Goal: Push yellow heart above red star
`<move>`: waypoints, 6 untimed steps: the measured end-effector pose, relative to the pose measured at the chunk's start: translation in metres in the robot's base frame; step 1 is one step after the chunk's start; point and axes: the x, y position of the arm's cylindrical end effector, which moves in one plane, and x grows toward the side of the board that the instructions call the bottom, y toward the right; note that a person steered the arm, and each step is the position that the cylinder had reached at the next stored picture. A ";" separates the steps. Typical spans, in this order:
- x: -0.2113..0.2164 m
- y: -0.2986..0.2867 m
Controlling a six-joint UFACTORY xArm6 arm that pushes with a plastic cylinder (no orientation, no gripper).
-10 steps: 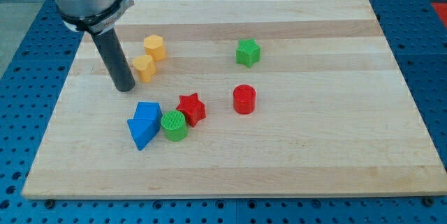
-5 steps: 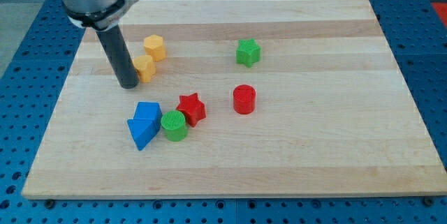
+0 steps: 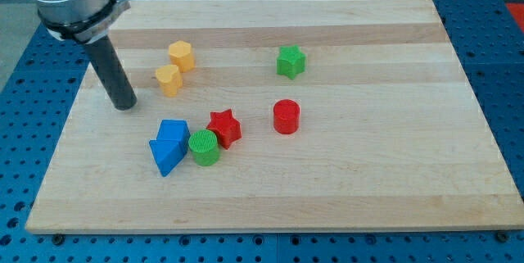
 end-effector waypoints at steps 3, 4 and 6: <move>-0.047 0.010; -0.035 0.020; 0.015 0.038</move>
